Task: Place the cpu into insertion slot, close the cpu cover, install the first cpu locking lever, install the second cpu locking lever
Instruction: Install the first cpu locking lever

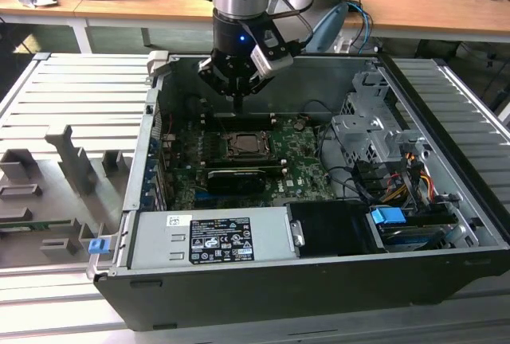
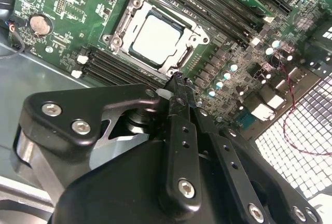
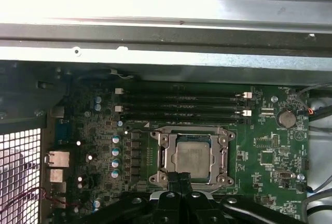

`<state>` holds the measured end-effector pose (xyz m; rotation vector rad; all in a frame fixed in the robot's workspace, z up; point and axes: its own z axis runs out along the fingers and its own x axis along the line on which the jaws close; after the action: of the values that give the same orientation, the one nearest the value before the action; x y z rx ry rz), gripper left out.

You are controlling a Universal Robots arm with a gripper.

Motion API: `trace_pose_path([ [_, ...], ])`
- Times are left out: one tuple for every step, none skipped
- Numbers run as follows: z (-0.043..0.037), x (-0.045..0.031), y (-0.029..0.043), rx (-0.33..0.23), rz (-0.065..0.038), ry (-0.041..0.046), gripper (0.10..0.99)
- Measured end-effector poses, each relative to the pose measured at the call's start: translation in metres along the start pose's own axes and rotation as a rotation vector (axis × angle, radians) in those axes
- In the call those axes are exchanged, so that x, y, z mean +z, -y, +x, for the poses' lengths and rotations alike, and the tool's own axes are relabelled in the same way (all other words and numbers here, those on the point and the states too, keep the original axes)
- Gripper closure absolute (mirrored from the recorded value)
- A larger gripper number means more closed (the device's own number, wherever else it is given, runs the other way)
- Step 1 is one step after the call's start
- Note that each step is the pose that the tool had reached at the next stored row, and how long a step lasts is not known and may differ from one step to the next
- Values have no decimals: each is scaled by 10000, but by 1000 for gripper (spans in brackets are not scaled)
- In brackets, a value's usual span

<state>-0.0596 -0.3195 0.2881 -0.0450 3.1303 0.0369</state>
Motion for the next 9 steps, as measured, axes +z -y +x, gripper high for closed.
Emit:
trace_pose_path([
  [7,0,0,0,1,0,980],
  [18,0,0,0,1,0,980],
  [27,0,-1,0,1,0,980],
  [37,0,-1,-1,1,0,980],
  [50,1,-1,-1,1,0,980],
  [66,3,-2,-1,1,0,980],
  [95,12,-3,0,0,1,980],
  [106,21,-3,-3,1,1,980],
  [121,34,-3,-6,0,2,980],
])
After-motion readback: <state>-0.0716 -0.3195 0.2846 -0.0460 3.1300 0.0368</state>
